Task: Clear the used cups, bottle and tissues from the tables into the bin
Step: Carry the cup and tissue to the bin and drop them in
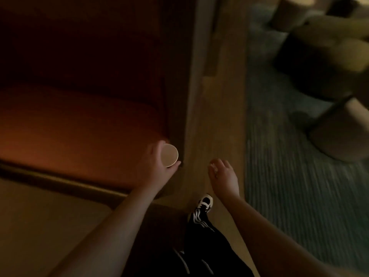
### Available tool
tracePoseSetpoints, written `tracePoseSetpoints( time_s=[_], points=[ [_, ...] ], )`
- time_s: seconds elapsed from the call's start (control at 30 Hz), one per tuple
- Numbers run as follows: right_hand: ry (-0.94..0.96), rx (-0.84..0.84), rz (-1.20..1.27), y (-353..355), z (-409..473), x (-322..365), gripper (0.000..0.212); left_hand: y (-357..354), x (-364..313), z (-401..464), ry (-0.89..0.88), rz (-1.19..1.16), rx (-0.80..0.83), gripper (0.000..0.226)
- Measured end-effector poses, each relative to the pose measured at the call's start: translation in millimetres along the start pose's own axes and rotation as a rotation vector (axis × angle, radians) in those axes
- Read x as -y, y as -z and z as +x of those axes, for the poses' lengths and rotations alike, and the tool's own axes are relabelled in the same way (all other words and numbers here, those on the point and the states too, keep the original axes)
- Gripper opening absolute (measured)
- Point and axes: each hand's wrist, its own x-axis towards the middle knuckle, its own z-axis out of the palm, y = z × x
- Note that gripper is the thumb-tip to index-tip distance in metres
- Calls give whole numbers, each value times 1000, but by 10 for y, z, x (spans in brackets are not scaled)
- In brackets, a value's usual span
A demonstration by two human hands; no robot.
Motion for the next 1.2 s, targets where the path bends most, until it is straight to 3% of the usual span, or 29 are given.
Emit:
tracePoseSetpoints(
  time_s=[0.17,0.3,0.63,0.93,1.2],
  points=[
    [-265,-224,-59,791,-697,-718,18,-687,-927,-241,-289,41,143,75],
    [-452,-397,-71,1417,-1316,-1240,17,-1245,-1697,-628,-438,-50,352,75],
    [-794,-782,-42,2756,-3188,-2619,17,-2581,-3683,-2161,-835,-92,712,75],
    [-1053,-936,-24,3858,-4719,-4171,13,-3902,-5423,-3924,-1029,-63,876,73],
    [-1155,-1007,-9,4851,-5374,-5312,14,-4912,-6591,-4786,-1110,-31,951,72]
  ],
)
